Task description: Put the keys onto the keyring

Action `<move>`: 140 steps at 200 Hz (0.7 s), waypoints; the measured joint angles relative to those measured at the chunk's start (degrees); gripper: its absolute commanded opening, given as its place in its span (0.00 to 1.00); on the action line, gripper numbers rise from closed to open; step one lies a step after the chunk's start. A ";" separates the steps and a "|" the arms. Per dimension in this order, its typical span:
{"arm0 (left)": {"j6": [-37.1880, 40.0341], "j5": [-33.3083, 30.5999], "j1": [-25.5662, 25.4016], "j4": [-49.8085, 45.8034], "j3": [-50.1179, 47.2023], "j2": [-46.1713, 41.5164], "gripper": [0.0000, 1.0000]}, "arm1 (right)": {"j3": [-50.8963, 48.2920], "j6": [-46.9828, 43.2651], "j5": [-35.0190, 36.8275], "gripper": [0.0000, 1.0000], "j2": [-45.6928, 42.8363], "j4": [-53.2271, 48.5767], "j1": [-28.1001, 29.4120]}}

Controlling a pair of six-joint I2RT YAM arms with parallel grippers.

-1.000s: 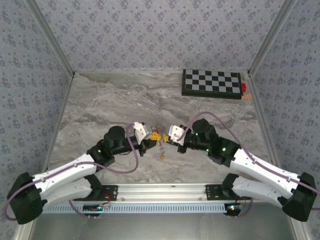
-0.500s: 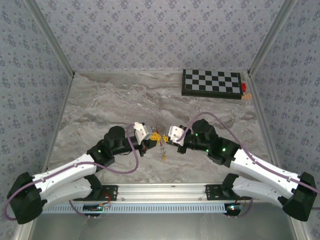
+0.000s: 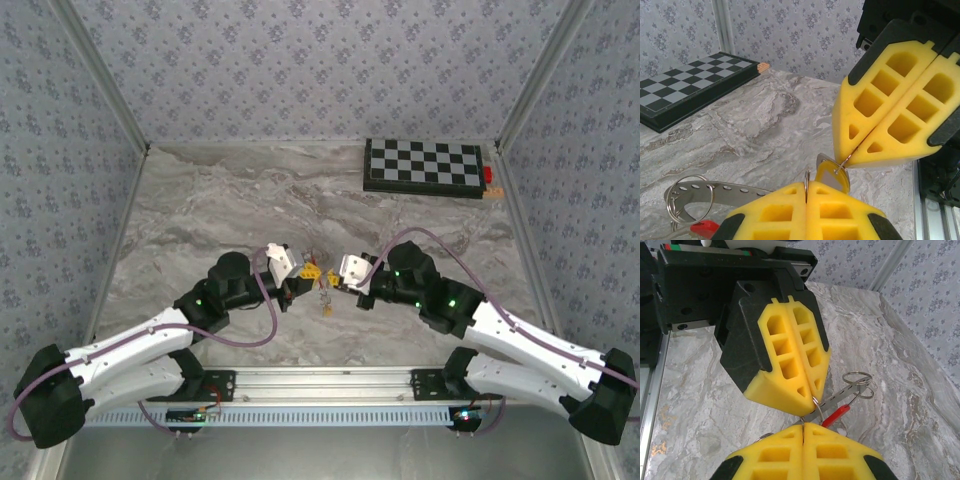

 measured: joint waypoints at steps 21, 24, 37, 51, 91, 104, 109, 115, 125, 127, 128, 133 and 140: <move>0.00 0.02 0.00 0.00 0.00 0.00 0.00 | -0.02 0.00 0.79 0.00 0.00 0.04 0.04; 0.00 0.04 0.00 0.00 0.00 0.00 0.00 | -0.04 0.00 0.90 0.00 0.00 0.07 0.04; 0.00 0.22 0.00 0.00 0.00 0.00 0.00 | -0.11 0.00 1.49 0.00 0.04 0.13 0.04; 0.00 0.42 0.00 0.00 0.00 0.00 0.00 | -0.31 -0.02 2.10 0.00 0.07 0.52 0.04; 0.00 1.51 0.00 -0.02 0.04 0.15 0.00 | -0.74 -0.24 2.71 0.00 0.11 1.49 0.04; 0.00 1.57 -0.02 -0.02 0.11 0.35 0.00 | -0.74 -0.26 2.71 0.00 0.11 1.75 0.04; 0.00 1.55 -0.02 0.00 0.11 0.44 0.00 | -0.74 -0.26 2.71 0.00 0.11 1.77 0.04; 0.00 1.55 0.00 -0.07 0.13 0.55 0.00 | -0.74 -0.33 2.69 0.00 0.11 1.77 0.04; 0.00 1.55 -0.02 -0.20 0.17 0.66 0.00 | -0.74 -0.39 2.69 0.00 0.11 1.75 0.04; 0.00 1.55 -0.02 -0.22 0.20 0.66 0.00 | -0.74 -0.39 2.67 0.00 0.11 1.75 0.04; 0.00 1.55 -0.02 -0.26 0.22 0.68 0.00 | -0.74 -0.42 2.67 0.00 0.11 1.77 0.04; 0.02 1.55 -0.02 -0.46 0.28 0.74 0.00 | -0.74 -0.42 2.67 0.00 0.11 1.75 0.04; 0.00 1.53 0.00 -0.59 0.33 0.81 0.00 | -0.74 -0.42 2.64 0.00 0.11 1.75 0.04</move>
